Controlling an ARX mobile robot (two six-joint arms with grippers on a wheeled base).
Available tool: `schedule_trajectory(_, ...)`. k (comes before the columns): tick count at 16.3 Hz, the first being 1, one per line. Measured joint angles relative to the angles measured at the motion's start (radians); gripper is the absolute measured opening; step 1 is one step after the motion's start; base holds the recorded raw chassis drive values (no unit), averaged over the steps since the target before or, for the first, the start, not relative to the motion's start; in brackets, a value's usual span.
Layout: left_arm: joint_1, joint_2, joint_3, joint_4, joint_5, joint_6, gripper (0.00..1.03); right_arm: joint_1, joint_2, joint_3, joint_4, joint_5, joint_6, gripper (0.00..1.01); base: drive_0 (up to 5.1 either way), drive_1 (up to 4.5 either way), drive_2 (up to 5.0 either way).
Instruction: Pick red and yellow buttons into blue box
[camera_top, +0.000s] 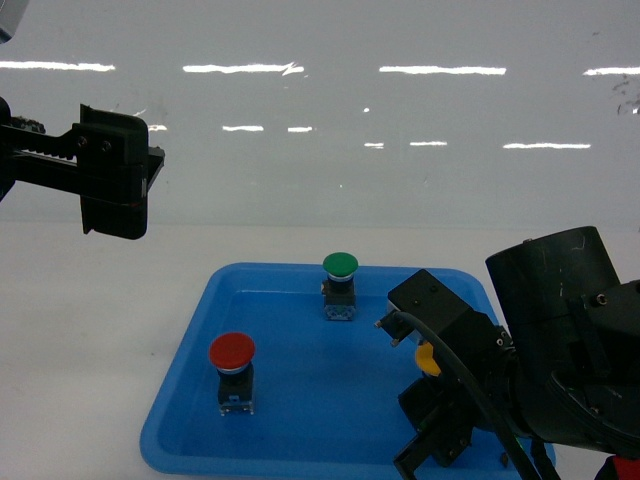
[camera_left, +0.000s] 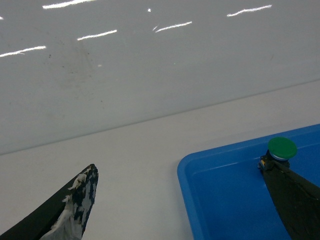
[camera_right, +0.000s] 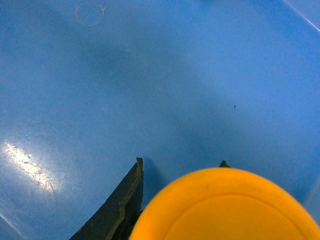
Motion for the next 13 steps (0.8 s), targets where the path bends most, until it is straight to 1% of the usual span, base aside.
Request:
schedule_trajectory(1, 0.000, 0.000, 0.000, 0.000, 0.000, 0.000, 0.98, -0.001, -0.004, -0.010, 0.015, 0.008, 0.006, 0.40, 0.0, 0.00, 0.0)
schedule_trajectory(3, 0.000, 0.000, 0.000, 0.000, 0.000, 0.000, 0.98, -0.011, -0.033, -0.038, 0.053, 0.007, 0.026, 0.40, 0.0, 0.00, 0.0)
schedule_trajectory(5, 0.000, 0.000, 0.000, 0.000, 0.000, 0.000, 0.98, -0.056, -0.131, -0.082, 0.149, 0.000, 0.082, 0.40, 0.0, 0.00, 0.0)
schedule_trajectory(6, 0.000, 0.000, 0.000, 0.000, 0.000, 0.000, 0.98, -0.084, -0.204, -0.110, 0.196, -0.001, 0.124, 0.40, 0.0, 0.00, 0.0)
schedule_trajectory(7, 0.000, 0.000, 0.000, 0.000, 0.000, 0.000, 0.98, -0.127, -0.317, -0.162, 0.262, 0.020, 0.184, 0.40, 0.0, 0.00, 0.0)
schedule_trajectory(8, 0.000, 0.000, 0.000, 0.000, 0.000, 0.000, 0.98, -0.164, -0.417, -0.220, 0.319, 0.055, 0.234, 0.40, 0.0, 0.00, 0.0)
schedule_trajectory(9, 0.000, 0.000, 0.000, 0.000, 0.000, 0.000, 0.98, -0.186, -0.483, -0.263, 0.353, 0.084, 0.264, 0.40, 0.0, 0.00, 0.0)
schedule_trajectory(10, 0.000, 0.000, 0.000, 0.000, 0.000, 0.000, 0.98, -0.201, -0.536, -0.305, 0.384, 0.116, 0.286, 0.40, 0.0, 0.00, 0.0)
schedule_trajectory(11, 0.000, 0.000, 0.000, 0.000, 0.000, 0.000, 0.98, -0.216, -0.606, -0.359, 0.401, 0.151, 0.301, 0.40, 0.0, 0.00, 0.0)
schedule_trajectory(12, 0.000, 0.000, 0.000, 0.000, 0.000, 0.000, 0.98, -0.230, -0.662, -0.407, 0.419, 0.176, 0.315, 0.40, 0.0, 0.00, 0.0)
schedule_trajectory(13, 0.000, 0.000, 0.000, 0.000, 0.000, 0.000, 0.98, -0.249, -0.779, -0.497, 0.401, 0.210, 0.333, 0.39, 0.0, 0.00, 0.0)
